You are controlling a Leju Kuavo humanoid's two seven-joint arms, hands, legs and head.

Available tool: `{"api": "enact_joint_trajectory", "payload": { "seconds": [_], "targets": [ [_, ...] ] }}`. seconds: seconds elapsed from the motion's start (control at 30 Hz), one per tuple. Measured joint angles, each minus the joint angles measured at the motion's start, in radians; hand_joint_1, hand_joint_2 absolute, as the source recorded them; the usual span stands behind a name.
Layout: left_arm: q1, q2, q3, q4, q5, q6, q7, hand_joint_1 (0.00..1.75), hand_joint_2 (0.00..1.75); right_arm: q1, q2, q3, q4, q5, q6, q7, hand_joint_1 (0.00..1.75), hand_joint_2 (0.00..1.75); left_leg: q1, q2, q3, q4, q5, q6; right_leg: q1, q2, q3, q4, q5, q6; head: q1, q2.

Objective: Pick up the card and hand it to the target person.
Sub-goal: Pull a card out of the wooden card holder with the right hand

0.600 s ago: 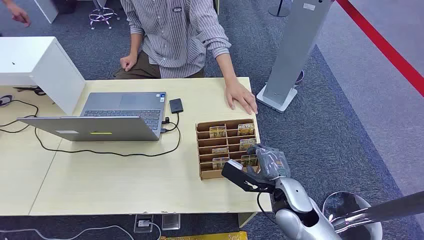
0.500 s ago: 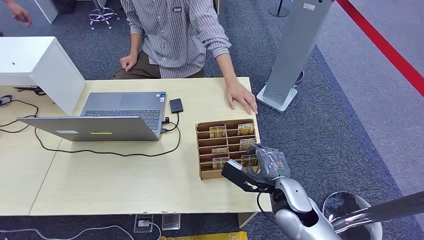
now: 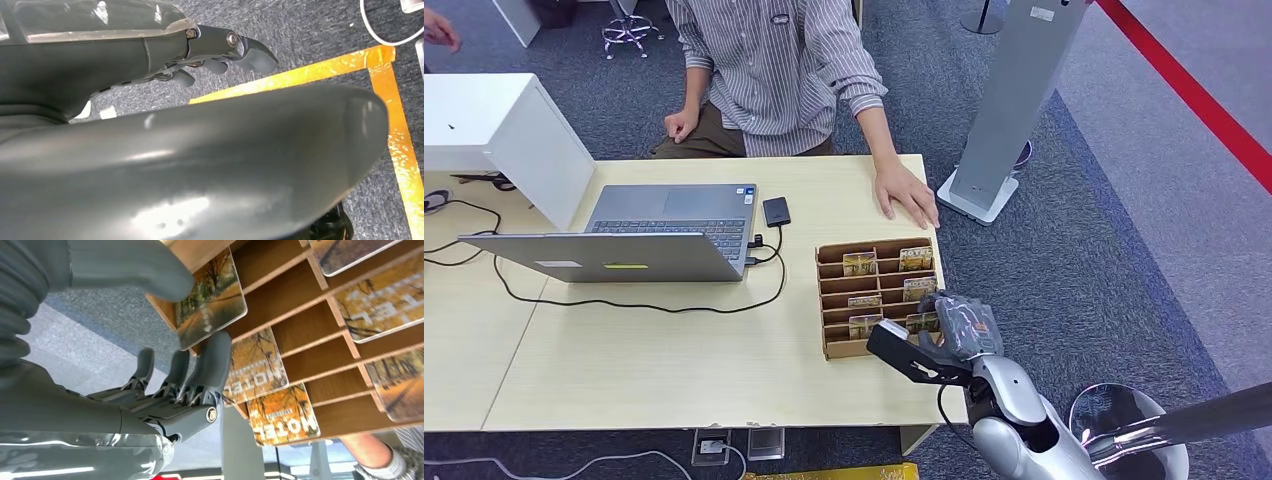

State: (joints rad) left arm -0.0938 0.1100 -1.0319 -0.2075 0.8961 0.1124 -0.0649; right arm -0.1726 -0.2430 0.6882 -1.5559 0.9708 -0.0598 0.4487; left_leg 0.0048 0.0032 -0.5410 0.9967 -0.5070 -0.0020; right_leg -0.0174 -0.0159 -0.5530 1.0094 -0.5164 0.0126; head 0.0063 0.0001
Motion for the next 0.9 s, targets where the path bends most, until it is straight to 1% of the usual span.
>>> {"api": "enact_joint_trajectory", "payload": {
  "seconds": [0.03,0.13,0.4,0.5,0.63,0.9],
  "targets": [
    [0.000,0.000,0.000,0.000,0.000,0.000,0.000,0.00,0.00,0.000,0.000,0.000,0.001,0.000,0.000,0.000,1.34,1.75,0.000,0.000,0.000,0.000,0.000,0.000,0.000,0.000,0.000,0.000,0.000,0.000,0.000,0.000],
    [0.000,0.002,0.000,0.000,0.001,0.001,-0.001,0.00,0.00,0.000,0.000,0.000,0.002,0.001,-0.002,0.000,1.35,1.75,0.000,0.000,0.000,0.000,0.000,0.000,0.000,0.000,0.000,0.000,0.000,0.000,0.000,0.000],
    [0.000,0.002,-0.001,0.000,0.003,0.001,-0.001,0.00,0.00,0.000,0.000,0.000,0.002,0.006,-0.005,0.000,1.47,1.75,0.000,0.000,0.000,0.000,0.000,0.000,0.000,0.000,0.000,0.000,0.000,0.000,0.000,0.000],
    [0.000,0.003,-0.001,0.000,0.005,0.001,-0.002,0.00,0.00,0.000,0.000,0.000,0.002,0.007,-0.006,0.000,1.56,1.75,0.000,0.000,0.000,0.000,0.000,0.000,0.000,0.000,0.000,0.000,0.000,0.000,0.000,0.000],
    [0.000,0.003,-0.002,0.000,0.006,0.002,-0.004,0.00,0.00,-0.001,0.000,0.000,0.002,0.007,-0.007,0.000,1.74,1.75,0.000,0.000,0.000,0.000,0.000,0.000,0.000,0.000,0.000,0.000,0.000,0.000,0.000,0.000],
    [0.000,0.007,-0.004,0.000,0.009,0.017,-0.022,0.00,0.00,-0.002,0.000,0.000,0.002,0.003,-0.008,0.000,1.73,1.75,0.000,0.000,0.000,0.000,0.000,0.000,0.000,0.000,0.000,0.000,0.000,0.000,0.000,0.000]
  ]
}}
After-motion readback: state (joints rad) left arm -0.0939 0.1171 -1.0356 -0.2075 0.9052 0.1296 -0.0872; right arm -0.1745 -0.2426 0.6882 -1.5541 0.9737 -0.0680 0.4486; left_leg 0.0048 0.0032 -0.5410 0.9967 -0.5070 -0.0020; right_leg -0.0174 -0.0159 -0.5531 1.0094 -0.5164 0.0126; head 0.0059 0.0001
